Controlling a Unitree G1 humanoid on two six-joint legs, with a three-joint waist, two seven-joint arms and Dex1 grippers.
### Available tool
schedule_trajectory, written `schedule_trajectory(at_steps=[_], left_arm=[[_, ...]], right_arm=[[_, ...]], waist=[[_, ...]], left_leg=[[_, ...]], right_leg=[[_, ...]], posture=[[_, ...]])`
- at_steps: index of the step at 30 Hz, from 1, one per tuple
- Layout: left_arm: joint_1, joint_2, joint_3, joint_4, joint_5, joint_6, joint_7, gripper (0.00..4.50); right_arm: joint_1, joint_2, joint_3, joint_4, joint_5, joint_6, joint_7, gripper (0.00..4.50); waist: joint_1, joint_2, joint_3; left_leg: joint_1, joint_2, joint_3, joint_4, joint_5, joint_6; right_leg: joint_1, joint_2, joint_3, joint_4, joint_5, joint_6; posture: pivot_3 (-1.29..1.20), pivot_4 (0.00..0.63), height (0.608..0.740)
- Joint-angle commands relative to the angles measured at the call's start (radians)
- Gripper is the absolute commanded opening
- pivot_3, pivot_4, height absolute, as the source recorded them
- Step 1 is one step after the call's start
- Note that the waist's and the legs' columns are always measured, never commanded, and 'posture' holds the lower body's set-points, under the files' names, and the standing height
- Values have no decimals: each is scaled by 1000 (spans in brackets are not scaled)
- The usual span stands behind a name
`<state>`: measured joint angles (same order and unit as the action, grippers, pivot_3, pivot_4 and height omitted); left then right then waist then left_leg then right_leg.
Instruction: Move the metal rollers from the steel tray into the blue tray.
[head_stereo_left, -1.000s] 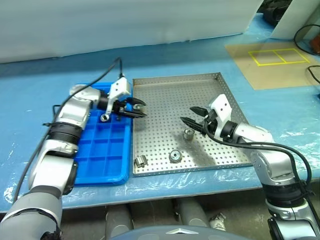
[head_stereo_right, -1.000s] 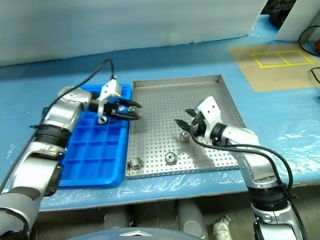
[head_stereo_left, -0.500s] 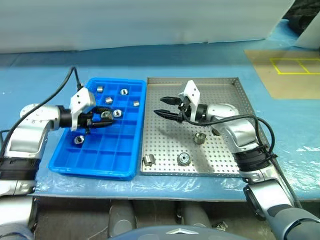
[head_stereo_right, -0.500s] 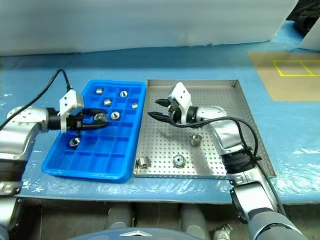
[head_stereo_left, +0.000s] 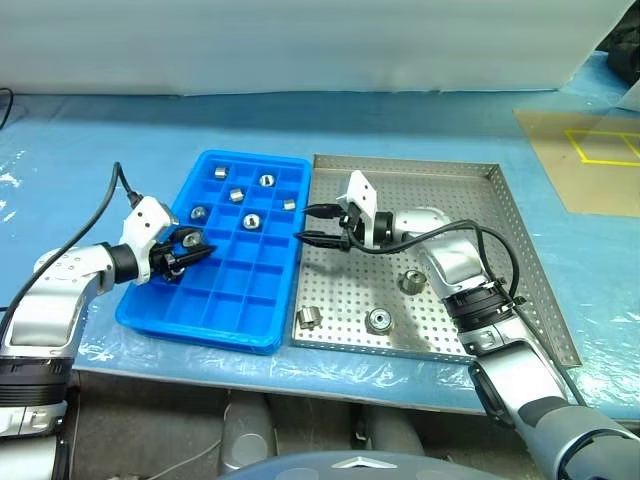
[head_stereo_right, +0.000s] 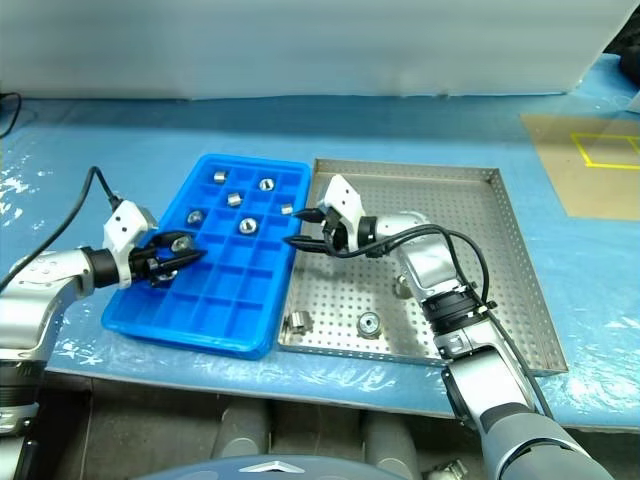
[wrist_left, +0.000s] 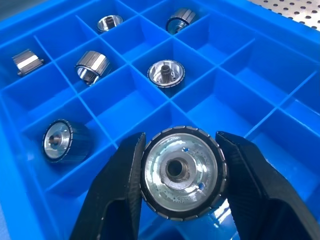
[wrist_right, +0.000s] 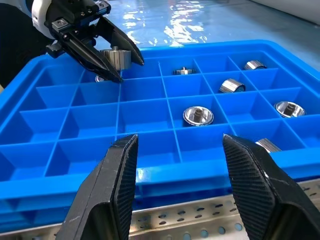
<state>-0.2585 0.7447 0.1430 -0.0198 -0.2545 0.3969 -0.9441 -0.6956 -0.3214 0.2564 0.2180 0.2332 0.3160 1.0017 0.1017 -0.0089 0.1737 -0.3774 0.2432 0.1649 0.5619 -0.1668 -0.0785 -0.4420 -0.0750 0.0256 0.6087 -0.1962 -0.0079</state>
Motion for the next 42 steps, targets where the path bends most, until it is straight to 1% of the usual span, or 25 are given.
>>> schedule_trajectory(at_steps=[1, 6, 11, 12, 14, 16, 17, 21, 24, 27, 29, 32, 36, 37, 39, 42], left_arm=[[-43, -20, -25, 68, 31, -63, 32, 1946], [-73, -38, -70, 148, 61, -112, 33, 1946], [-137, -85, -70, 212, 25, -95, 26, 1946], [-144, -89, -74, 216, 27, -97, 22, 2614], [-155, -100, -87, 223, 40, -111, 27, 3178], [-171, -108, -99, 239, 45, -106, 28, 3923], [-175, -105, -108, 243, 50, -104, 19, 4222], [-190, -112, -131, 243, 55, -120, 6, 4222], [-209, -117, -153, 205, 36, -98, -24, 4222], [-250, -138, -177, 162, -5, -47, -73, 4222], [-294, -164, -198, 171, -16, -37, -101, 4222], [-371, -212, -236, 262, 18, -87, -116, 4222], [-481, -296, -277, 389, 25, -142, -162, 4222], [-497, -310, -280, 406, 25, -150, -173, 4222], [-538, -353, -290, 453, 26, -165, -195, 4222], [-622, -435, -310, 596, 62, -252, -190, 4222]], right_arm=[[2, -10, -23, -44, 2, -13, -1, 2725], [24, -27, -33, -69, 2, -1, -10, 2725], [34, -30, -38, -86, -4, -1, -36, 2725], [35, -31, -39, -89, -4, 0, -40, 2725], [38, -33, -40, -95, -2, 3, -45, 2725], [44, -36, -42, -105, 0, 8, -51, 2725], [47, -38, -43, -109, 1, 10, -53, 2725], [64, -44, -54, -134, 1, 24, -68, 2725], [80, -54, -69, -166, 12, 46, -80, 2725], [92, -90, -94, -223, 21, 74, -79, 2725], [98, -114, -118, -261, 38, 104, -84, 2725], [127, -147, -151, -308, 45, 136, -108, 2725], [210, -189, -208, -402, 49, 187, -168, 2725], [224, -195, -217, -420, 53, 198, -178, 2725], [271, -209, -244, -476, 60, 226, -206, 2725], [343, -225, -292, -563, 69, 274, -258, 2725]], waist=[[0, 0, 0], [-3, 0, 0], [-3, 0, 0], [-1, 0, 0], [2, 0, 0], [1, 0, 0], [-1, -1, -1], [-10, -1, -1], [-12, -1, -1], [-12, -1, -1], [-7, -1, -1], [-15, -1, -1], [-36, -1, -1], [-43, -2, -1], [-65, -2, -1], [-86, -2, -1]], left_leg=[[0, 0, 0, 0, 0, 0], [-1, 0, 0, 0, 0, 0], [0, 0, -1, 0, 1, -1], [0, 0, -1, 0, 1, -2], [0, -1, -1, 1, 1, -2], [0, -2, -1, 2, 1, -2], [0, -2, -1, 2, 1, -2], [0, -1, -2, 2, 1, -2], [0, 0, -2, 1, 1, -2], [-1, 0, -2, 1, 1, -2], [-1, -1, -2, 1, 1, -2], [-1, -2, -1, 3, 1, -2], [1, -2, -1, 3, 1, -2], [1, -2, -1, 3, 1, -2], [1, -3, -1, 3, 1, -1], [1, -2, -1, 3, 0, 0]], right_leg=[[0, 0, 0, 0, 0, 0], [0, 0, 0, 0, 0, 0], [0, 0, 0, 1, 0, 0], [0, 0, 0, 2, 0, 0], [1, 0, 0, 3, 0, 0], [2, -1, 1, 4, 0, 0], [2, -1, 1, 4, 0, 0], [1, 0, 1, 4, 0, 0], [0, 0, 1, 3, 0, 0], [0, 1, 1, 2, 0, 0], [0, 0, 1, 2, 0, 0], [2, 0, 2, 2, 0, 0], [4, 0, 3, 1, 0, 0], [3, 0, 3, 1, 0, 0], [3, 1, 4, 0, 1, 1], [3, 2, 4, -1, 1, 1]], posture=[[128, 150, 740], [95, 150, 740], [66, 150, 740], [61, 150, 740], [50, 150, 740], [42, 150, 740], [36, 150, 740], [2, 150, 740], [-22, 150, 740], [-91, 150, 740], [-131, 150, 740], [-196, 150, 740], [-266, 150, 740], [-331, 150, 740], [-374, 150, 740], [-458, 150, 740]])
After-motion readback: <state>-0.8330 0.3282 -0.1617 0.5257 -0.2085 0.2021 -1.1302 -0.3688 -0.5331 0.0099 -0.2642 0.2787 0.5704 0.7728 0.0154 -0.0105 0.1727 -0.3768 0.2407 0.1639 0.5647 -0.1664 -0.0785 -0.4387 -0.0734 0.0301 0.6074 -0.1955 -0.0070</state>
